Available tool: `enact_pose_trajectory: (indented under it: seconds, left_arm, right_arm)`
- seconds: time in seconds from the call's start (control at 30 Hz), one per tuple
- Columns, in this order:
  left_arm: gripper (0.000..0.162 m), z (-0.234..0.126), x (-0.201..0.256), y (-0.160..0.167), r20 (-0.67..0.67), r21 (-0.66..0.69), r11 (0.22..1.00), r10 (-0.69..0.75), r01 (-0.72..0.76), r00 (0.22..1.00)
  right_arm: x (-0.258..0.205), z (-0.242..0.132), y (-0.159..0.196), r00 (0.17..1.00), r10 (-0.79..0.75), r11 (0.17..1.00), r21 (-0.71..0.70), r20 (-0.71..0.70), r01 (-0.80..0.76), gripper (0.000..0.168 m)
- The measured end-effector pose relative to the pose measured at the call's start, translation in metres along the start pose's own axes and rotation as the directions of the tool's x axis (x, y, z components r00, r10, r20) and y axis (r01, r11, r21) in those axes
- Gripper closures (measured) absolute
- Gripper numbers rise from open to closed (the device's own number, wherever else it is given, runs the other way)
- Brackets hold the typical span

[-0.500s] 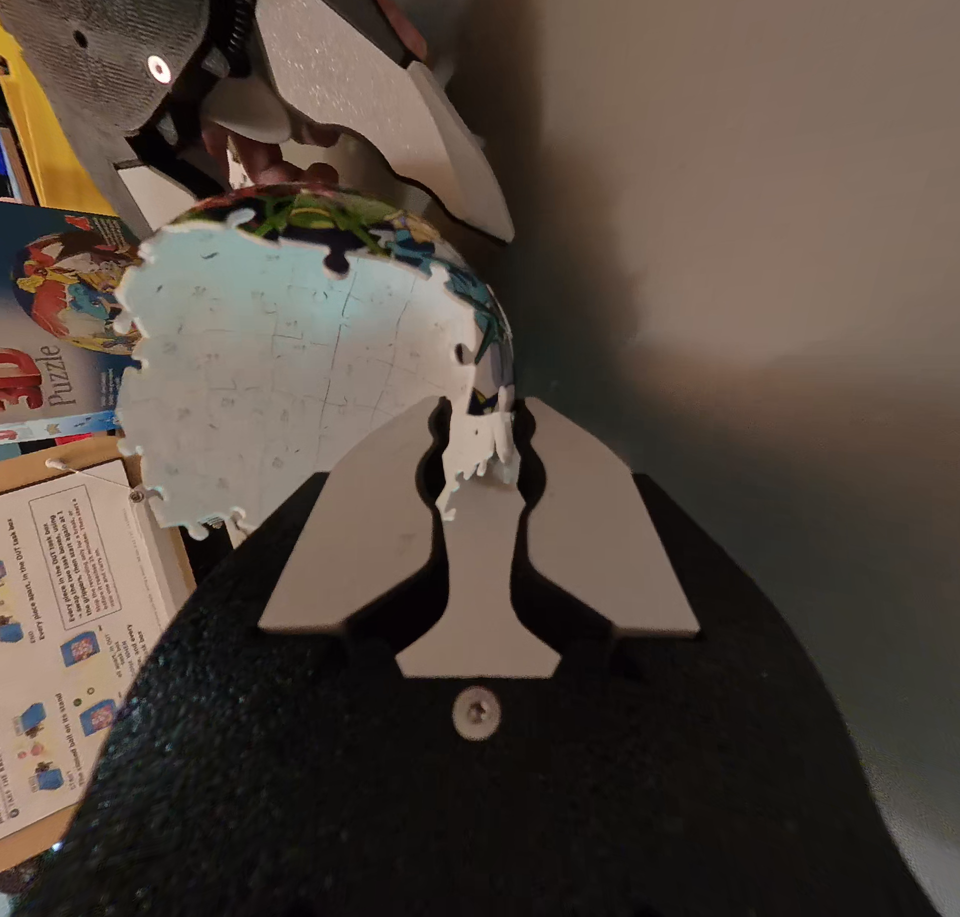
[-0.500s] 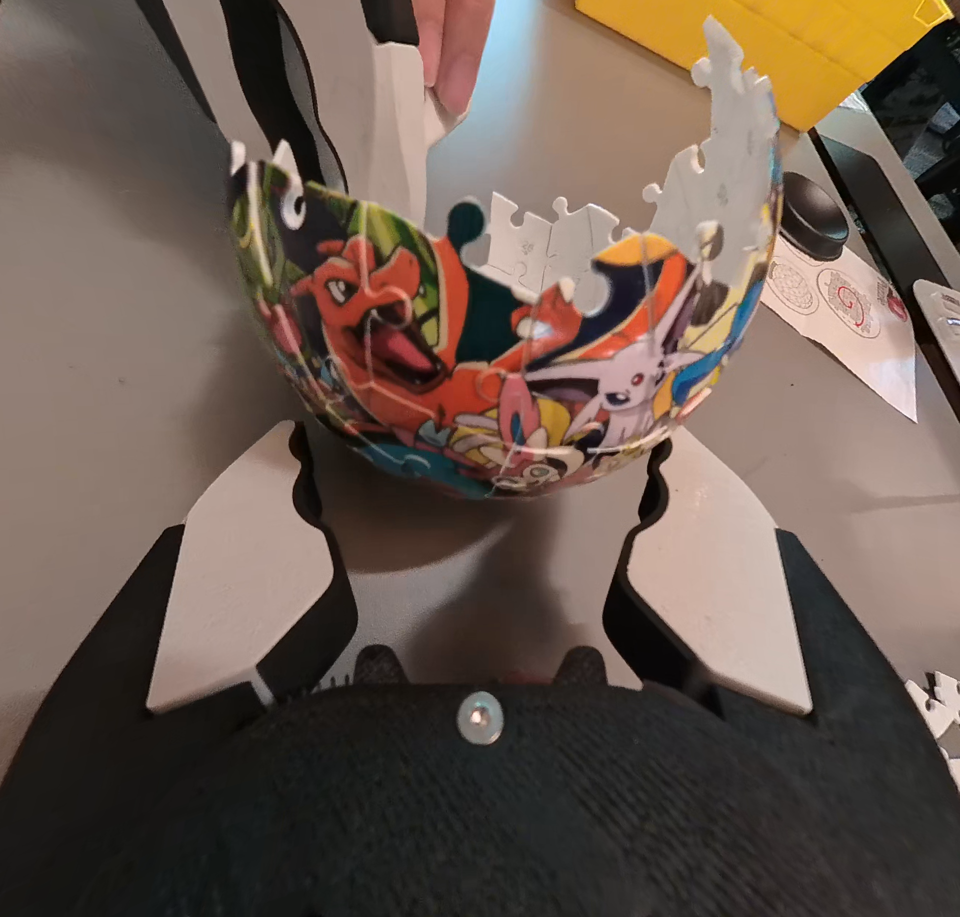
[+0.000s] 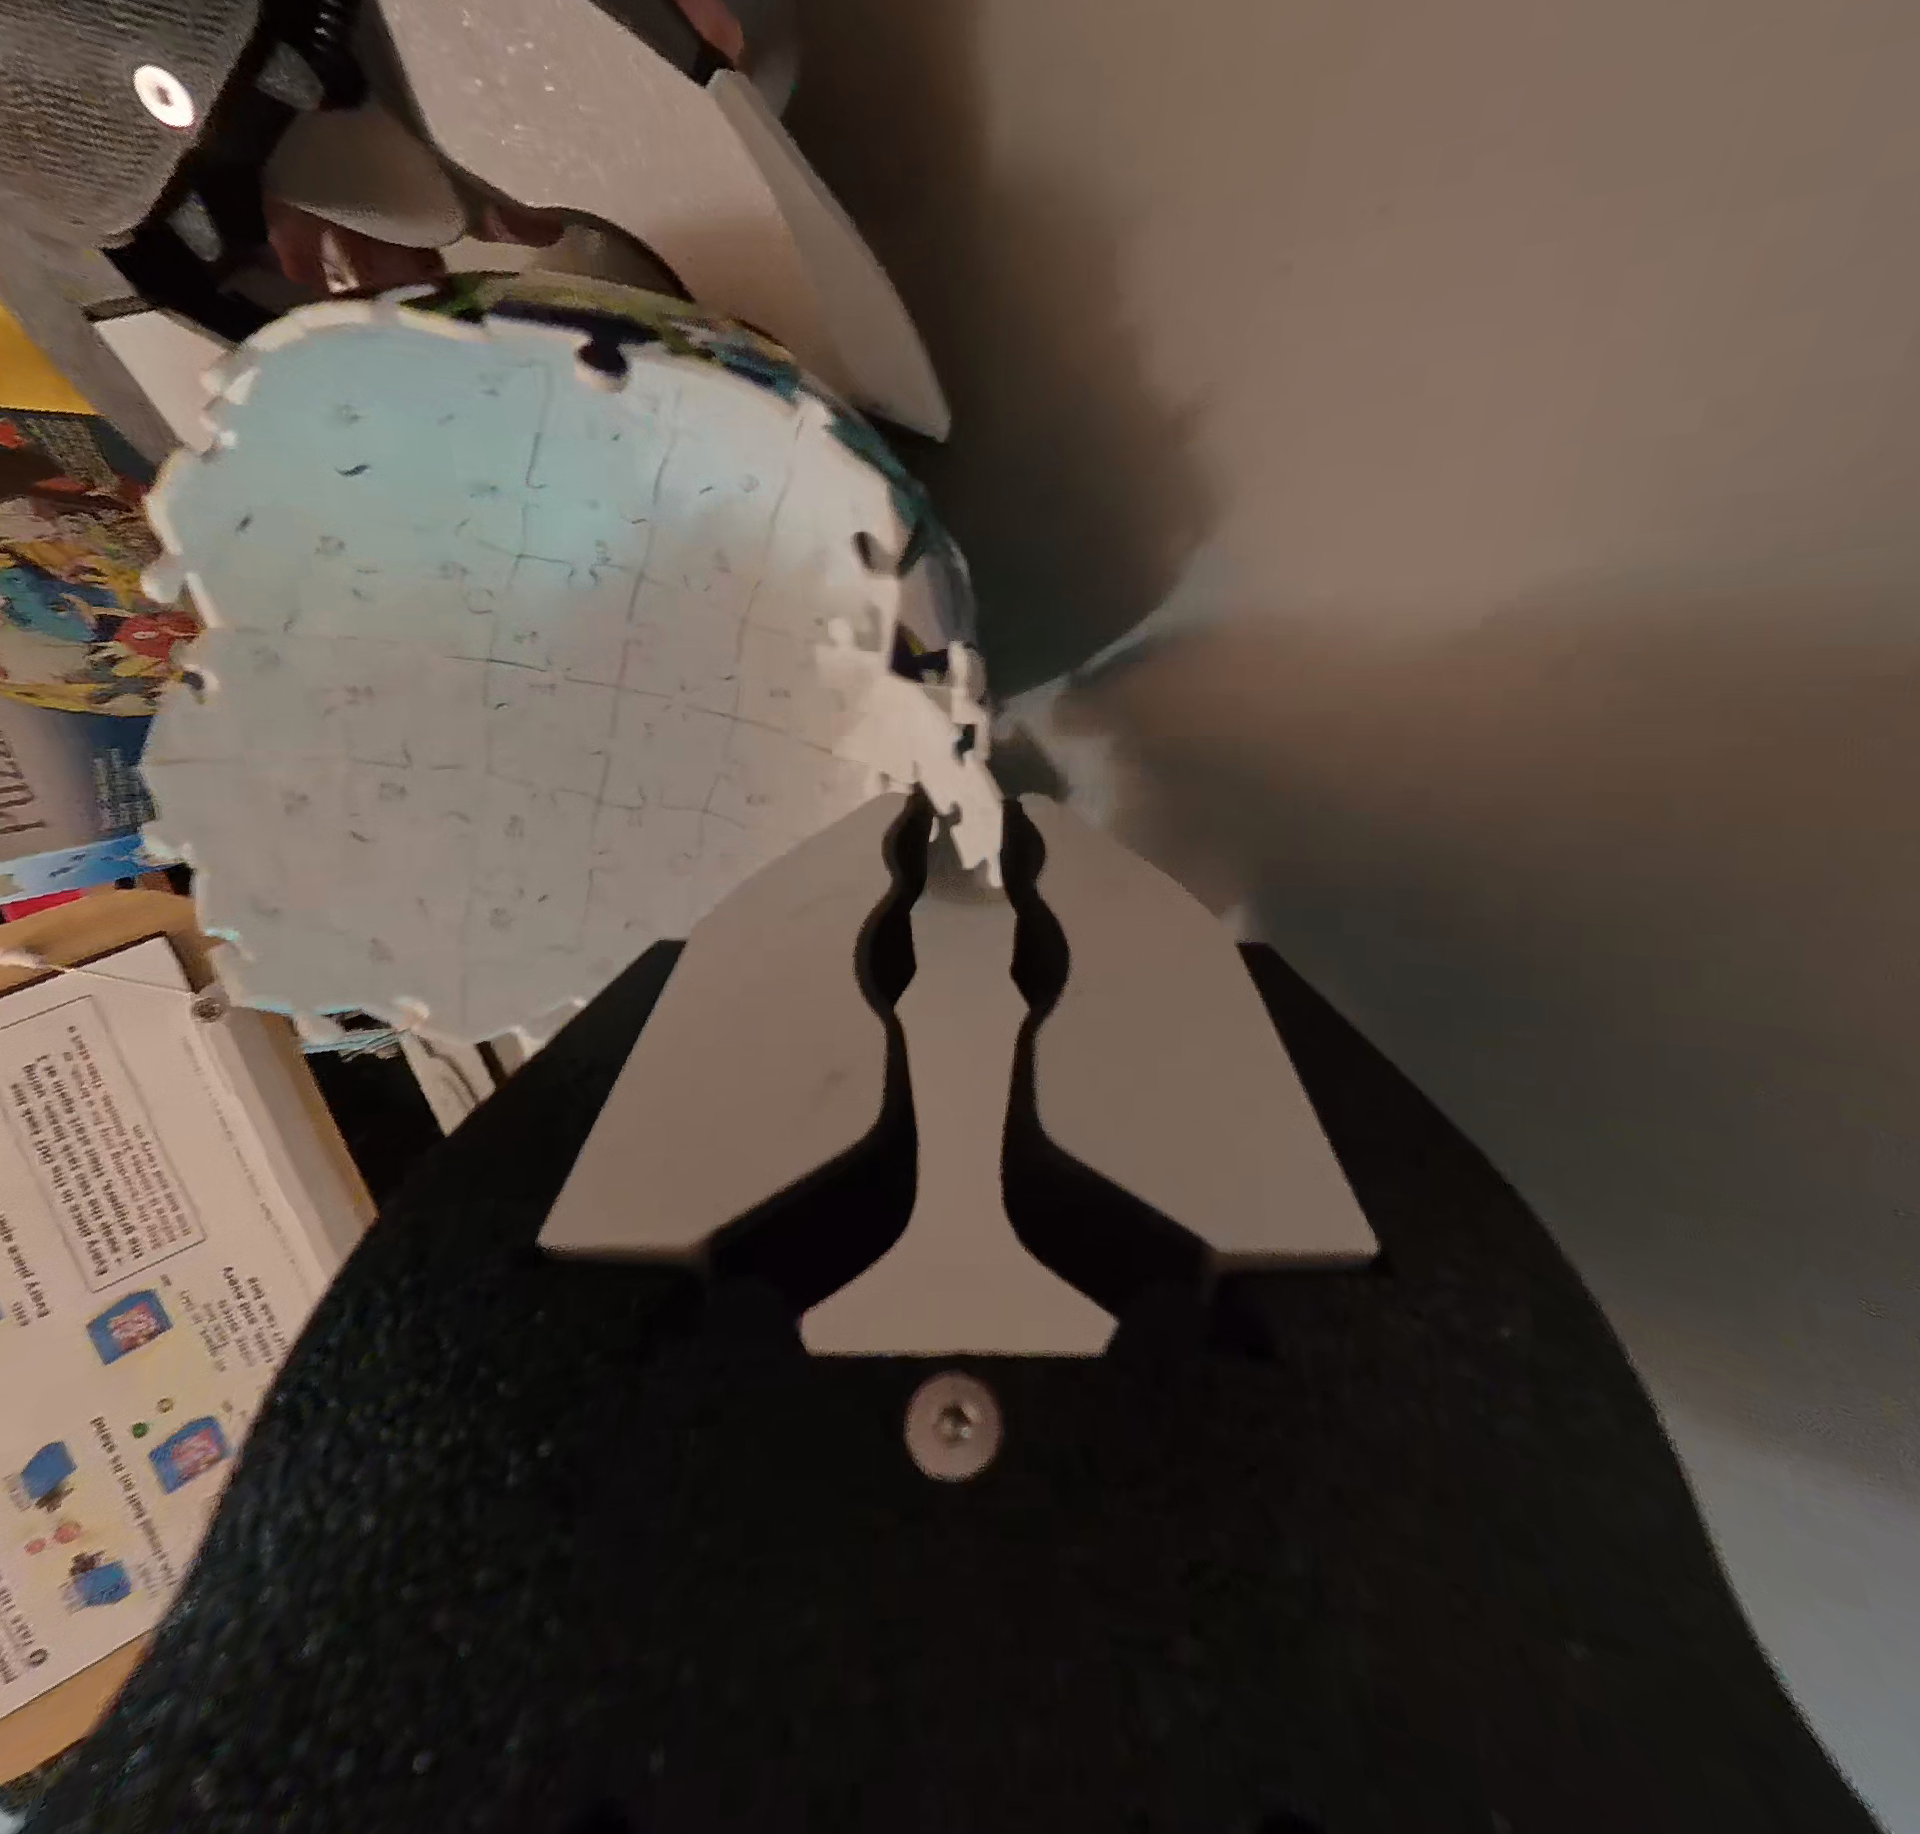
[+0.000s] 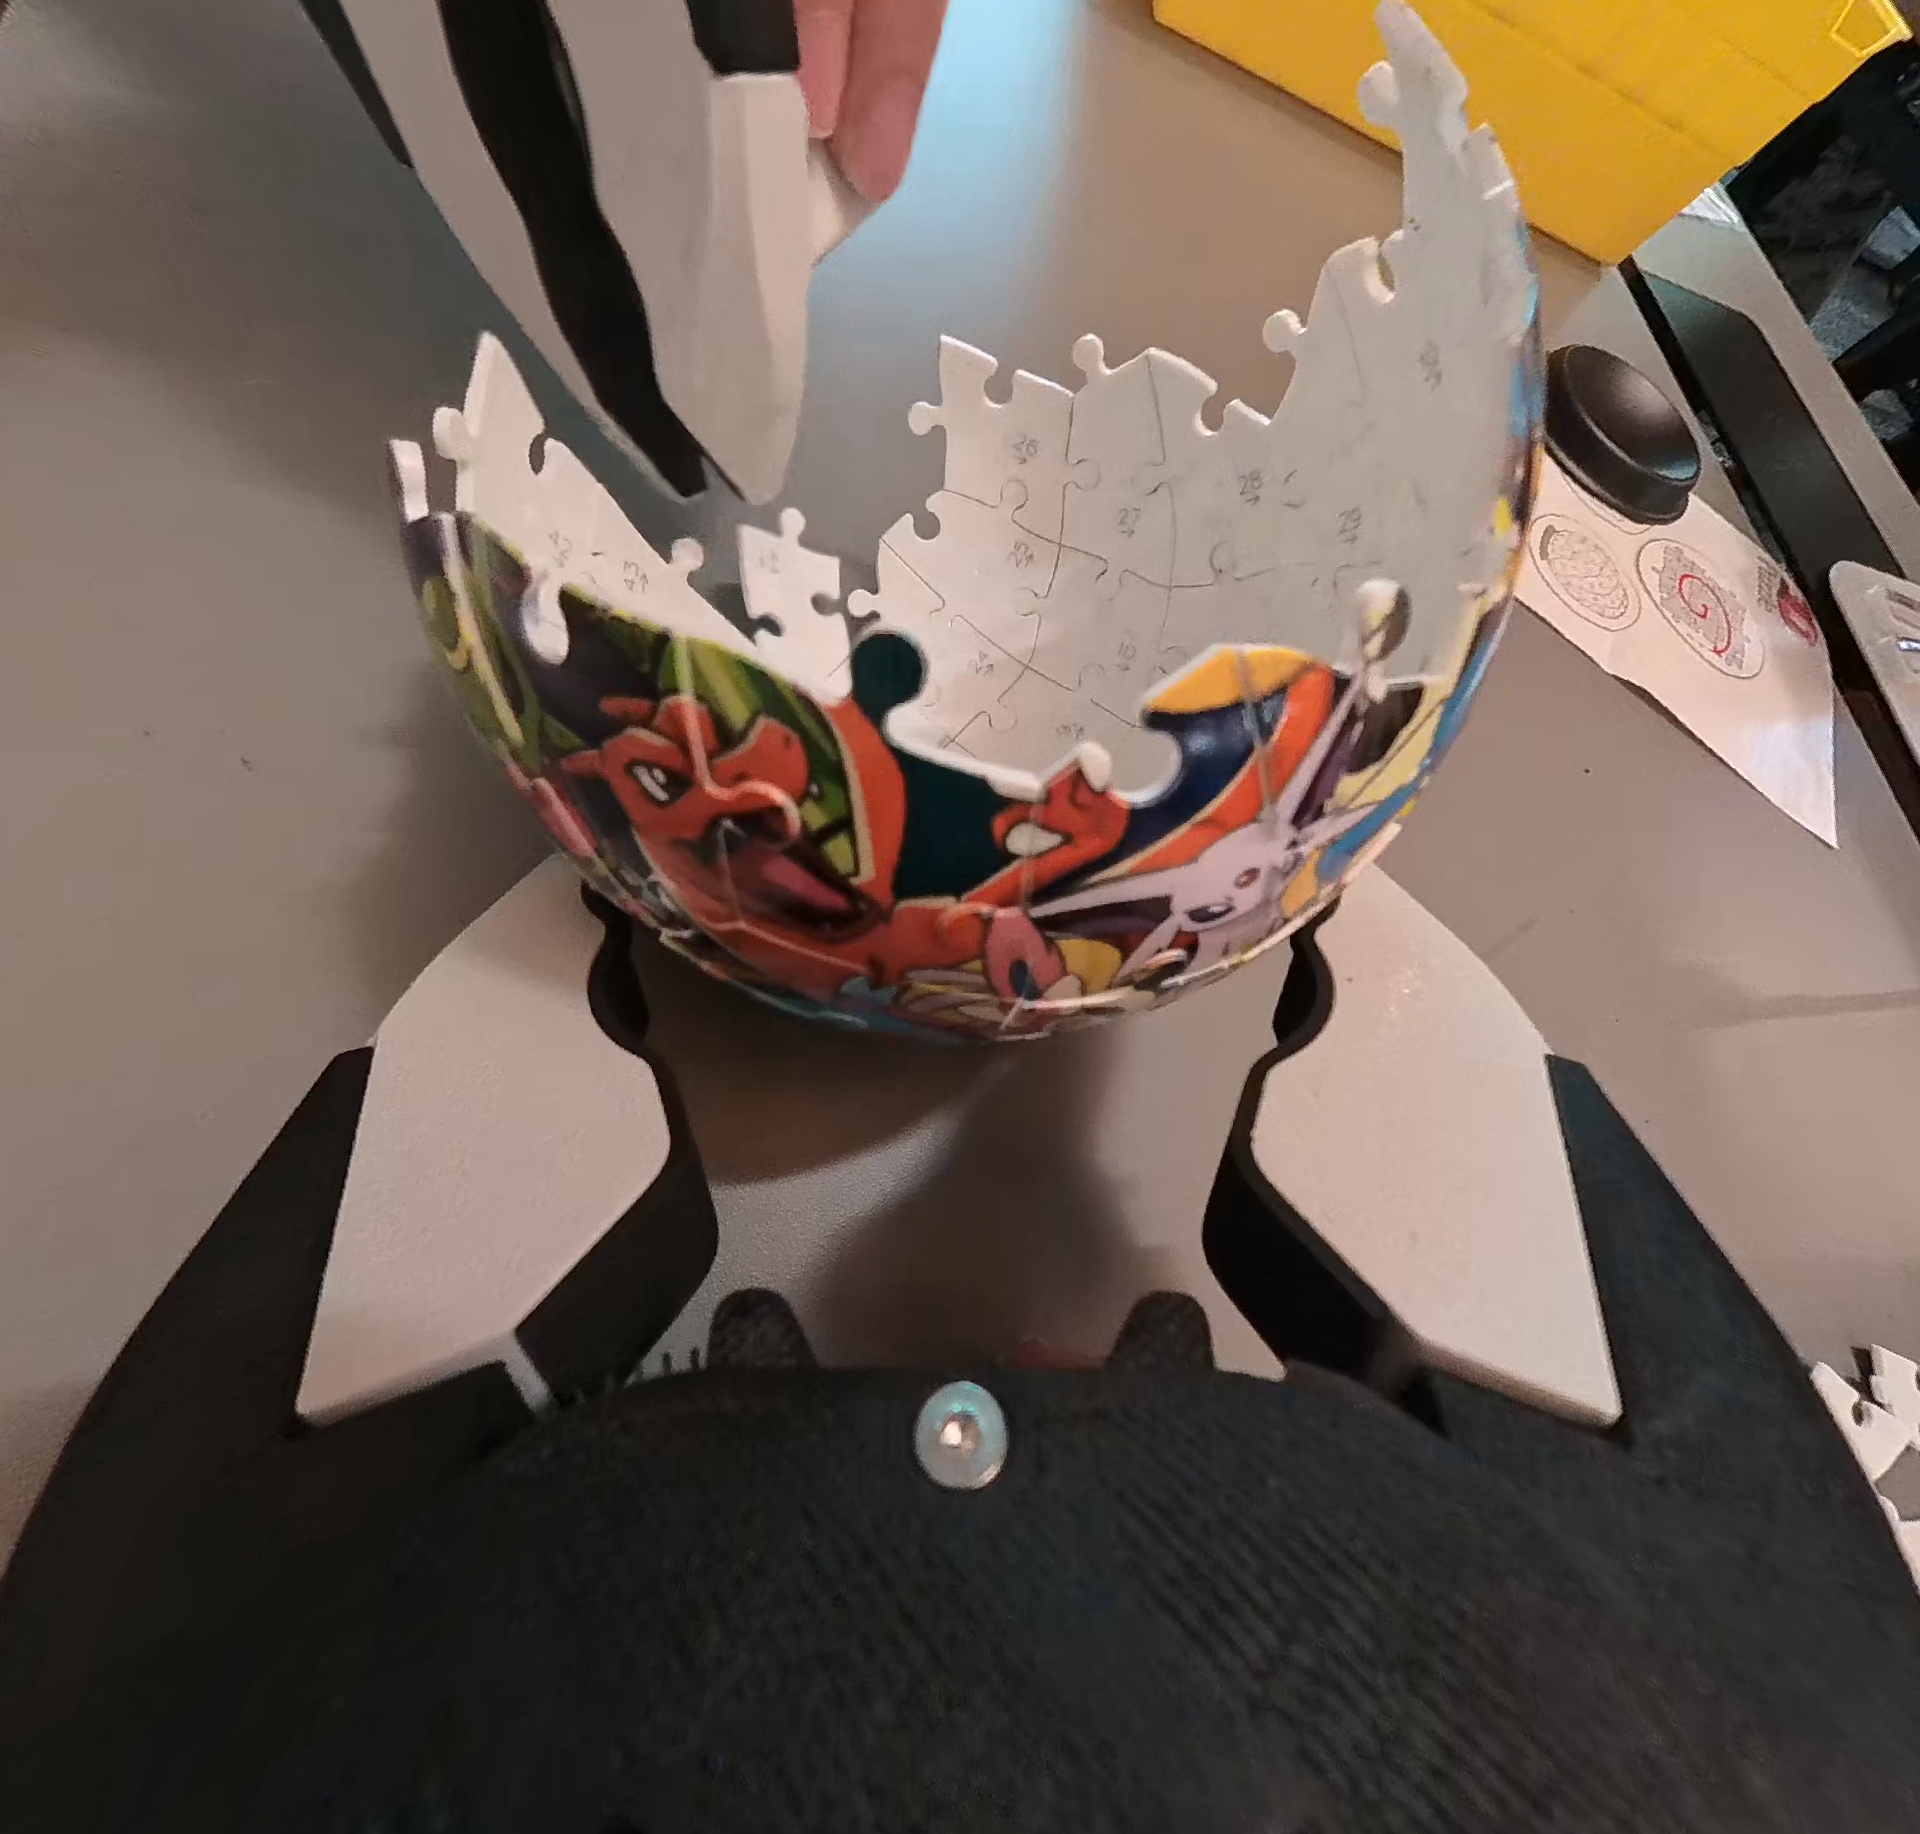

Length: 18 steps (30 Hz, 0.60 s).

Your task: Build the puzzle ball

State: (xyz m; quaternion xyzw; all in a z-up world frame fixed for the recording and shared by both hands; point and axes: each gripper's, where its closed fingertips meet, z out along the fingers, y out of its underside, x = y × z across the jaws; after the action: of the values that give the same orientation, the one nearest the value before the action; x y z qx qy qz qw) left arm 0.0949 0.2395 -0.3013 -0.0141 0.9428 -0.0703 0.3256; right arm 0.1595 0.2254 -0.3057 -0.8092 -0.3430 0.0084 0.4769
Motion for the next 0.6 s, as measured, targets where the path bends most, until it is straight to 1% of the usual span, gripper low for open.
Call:
enact_pose_trajectory:
  seconds: [0.07,0.1,0.2,0.23,0.3,0.37,0.4,0.43,0.47,0.5,0.53,0.57,0.6]
  left_arm:
    - [0.148,-0.002,0.008,0.003,-0.023,-0.022,1.0,-0.016,0.015,1.0]
    - [0.146,-0.004,0.006,0.007,-0.002,-0.039,0.999,-0.025,0.025,1.0]
    - [0.143,-0.013,-0.012,0.019,0.132,-0.065,0.994,-0.082,0.092,0.988]
    - [0.142,-0.014,-0.015,0.02,0.155,-0.067,0.991,-0.102,0.114,0.983]
    - [0.141,-0.011,-0.007,0.022,0.113,-0.099,0.984,-0.136,0.147,0.984]
    - [0.144,-0.007,0.0,0.028,0.093,-0.136,0.959,-0.237,0.248,0.967]
    - [0.148,-0.006,-0.001,0.026,0.109,-0.097,0.939,-0.318,0.329,0.942]
    - [0.151,-0.007,-0.004,0.022,0.13,-0.024,0.906,-0.416,0.422,0.9]
    - [0.152,-0.009,-0.009,0.018,0.152,0.06,0.846,-0.532,0.53,0.833]
    - [0.152,-0.01,-0.013,0.017,0.166,0.127,0.757,-0.654,0.641,0.738]
    - [0.149,-0.011,-0.016,0.02,0.184,0.166,0.65,-0.759,0.741,0.625]
    - [0.141,-0.012,-0.018,0.025,0.213,0.187,0.546,-0.834,0.817,0.509]
    - [0.129,-0.014,-0.018,0.031,0.248,0.206,0.461,-0.878,0.863,0.409]
  right_arm:
    - [0.0,0.0,0.0,1.0,-0.001,1.0,0.0,-0.001,0.001,0.048]
    - [0.0,0.0,0.0,1.0,-0.001,1.0,0.001,-0.001,0.001,0.048]
    - [-0.001,0.0,-0.001,1.0,-0.009,1.0,0.0,-0.002,0.009,0.048]
    - [-0.001,0.001,-0.001,1.0,-0.017,1.0,-0.005,-0.003,0.017,0.048]
    - [-0.002,0.001,-0.002,0.999,-0.045,0.999,-0.022,-0.011,0.045,0.048]
    - [-0.002,0.002,-0.002,0.995,-0.095,0.994,-0.058,-0.025,0.093,0.047]
    - [-0.003,0.002,-0.002,0.992,-0.122,0.99,-0.078,-0.03,0.119,0.047]
    - [-0.004,0.002,-0.004,0.989,-0.144,0.986,-0.089,-0.033,0.14,0.048]
    - [-0.006,0.003,-0.006,0.986,-0.163,0.983,-0.093,-0.034,0.159,0.048]
    - [-0.006,0.003,-0.007,0.983,-0.179,0.98,-0.099,-0.039,0.175,0.048]
    - [-0.006,0.003,-0.008,0.981,-0.192,0.977,-0.107,-0.042,0.187,0.048]
    - [-0.006,0.002,-0.008,0.978,-0.202,0.974,-0.115,-0.044,0.196,0.048]
    - [-0.006,0.002,-0.009,0.976,-0.211,0.972,-0.121,-0.047,0.204,0.048]
